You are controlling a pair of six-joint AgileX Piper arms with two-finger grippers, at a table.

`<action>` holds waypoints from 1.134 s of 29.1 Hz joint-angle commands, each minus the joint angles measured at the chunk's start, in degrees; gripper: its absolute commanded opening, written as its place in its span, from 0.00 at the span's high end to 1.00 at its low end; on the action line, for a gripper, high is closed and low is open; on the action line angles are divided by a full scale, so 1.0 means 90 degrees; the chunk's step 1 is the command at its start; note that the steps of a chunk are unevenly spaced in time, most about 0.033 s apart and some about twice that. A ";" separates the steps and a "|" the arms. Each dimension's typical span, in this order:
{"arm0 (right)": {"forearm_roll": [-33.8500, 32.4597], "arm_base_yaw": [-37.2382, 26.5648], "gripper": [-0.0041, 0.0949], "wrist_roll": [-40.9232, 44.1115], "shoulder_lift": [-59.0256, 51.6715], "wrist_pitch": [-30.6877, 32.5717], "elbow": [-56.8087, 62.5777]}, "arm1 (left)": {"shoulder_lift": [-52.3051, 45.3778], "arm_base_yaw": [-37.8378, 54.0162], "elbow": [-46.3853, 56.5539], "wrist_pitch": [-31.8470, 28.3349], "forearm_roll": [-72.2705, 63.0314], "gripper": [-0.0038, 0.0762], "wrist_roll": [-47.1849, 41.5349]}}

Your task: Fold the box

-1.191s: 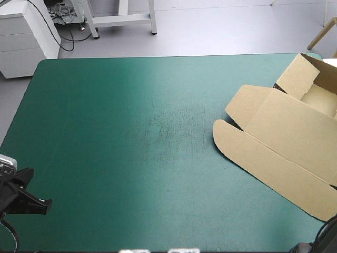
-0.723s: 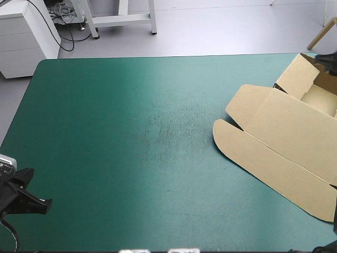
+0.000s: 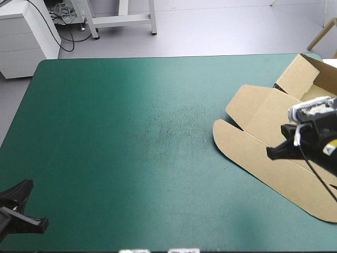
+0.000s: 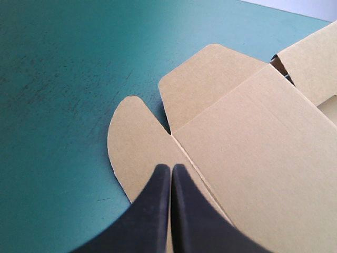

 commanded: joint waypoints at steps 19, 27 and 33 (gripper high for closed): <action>0.0167 0.0028 0.98 0.0068 -0.3988 -0.1979 0.3425 | -0.1339 -0.0014 0.2616 -0.2024 -0.0142 0.96 0.0083; 0.0167 0.0028 0.98 0.0068 -0.4841 -0.2286 0.3863 | -0.1339 -0.0014 0.2990 -0.2300 -0.0133 0.96 0.0198; -0.0303 0.0028 0.98 0.0587 -0.5221 -0.2216 0.3867 | -0.1339 -0.0014 0.3004 -0.2321 -0.0133 0.96 0.0204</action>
